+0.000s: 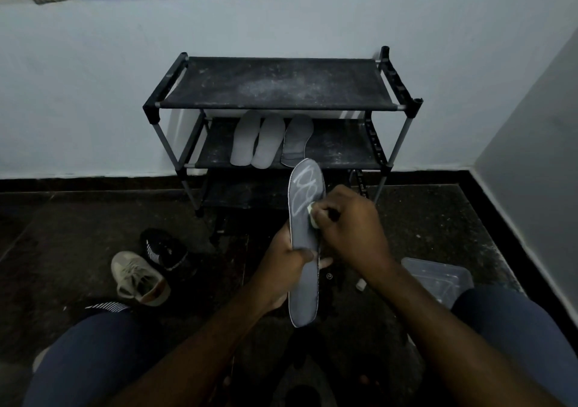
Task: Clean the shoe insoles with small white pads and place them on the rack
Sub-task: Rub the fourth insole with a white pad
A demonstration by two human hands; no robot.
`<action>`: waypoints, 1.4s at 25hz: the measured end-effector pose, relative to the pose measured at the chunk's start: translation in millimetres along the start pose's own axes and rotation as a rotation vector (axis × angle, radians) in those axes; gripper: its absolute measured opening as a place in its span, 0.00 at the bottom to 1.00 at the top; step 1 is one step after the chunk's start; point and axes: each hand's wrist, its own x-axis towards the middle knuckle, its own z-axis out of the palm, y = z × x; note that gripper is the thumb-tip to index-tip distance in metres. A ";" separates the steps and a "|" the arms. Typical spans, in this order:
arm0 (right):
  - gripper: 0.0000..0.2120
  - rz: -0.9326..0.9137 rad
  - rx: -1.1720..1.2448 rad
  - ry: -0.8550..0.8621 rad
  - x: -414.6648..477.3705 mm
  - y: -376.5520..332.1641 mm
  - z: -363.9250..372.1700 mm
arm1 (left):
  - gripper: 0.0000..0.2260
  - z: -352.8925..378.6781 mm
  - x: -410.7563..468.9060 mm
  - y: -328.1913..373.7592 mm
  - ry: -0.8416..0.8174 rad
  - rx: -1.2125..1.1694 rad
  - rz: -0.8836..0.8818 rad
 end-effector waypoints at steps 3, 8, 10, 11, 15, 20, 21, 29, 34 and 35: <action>0.06 0.003 -0.014 -0.068 -5.3 -0.7 4.1 | 0.27 0.0 0.3 -0.1 0.025 0.006 0.018; 0.07 0.019 0.000 0.018 0.2 2.6 -3.0 | 0.26 1.3 -0.3 -0.4 0.017 -0.014 -0.001; 0.07 -0.040 0.010 -0.067 -5.0 -4.0 2.0 | 0.26 1.3 0.3 1.2 0.031 -0.008 0.023; 0.06 -0.048 0.005 -0.099 -7.1 -5.0 4.0 | 0.26 1.0 0.4 2.2 0.036 0.000 0.031; 0.07 0.033 0.020 -0.002 -1.1 3.9 -0.4 | 0.28 -0.2 -0.9 1.2 0.014 -0.030 0.000; 0.03 -0.042 0.085 -0.076 -4.8 -0.8 3.3 | 0.29 1.7 -0.9 3.2 -0.001 -0.043 0.059; 0.03 -0.034 0.094 -0.102 -5.9 0.3 3.1 | 0.29 1.8 -1.4 3.5 -0.003 -0.044 0.056; 0.03 -0.026 0.113 -0.079 -5.1 -2.5 6.0 | 0.29 -0.2 -2.0 -1.4 0.000 -0.008 0.025; 0.04 0.047 0.074 0.012 -0.9 4.8 -0.5 | 0.25 -4.5 -2.6 -3.2 -0.013 -0.032 -0.033; 0.04 0.032 0.078 0.027 -0.1 3.4 -0.7 | 0.25 -4.3 -2.4 -3.2 -0.017 -0.034 -0.034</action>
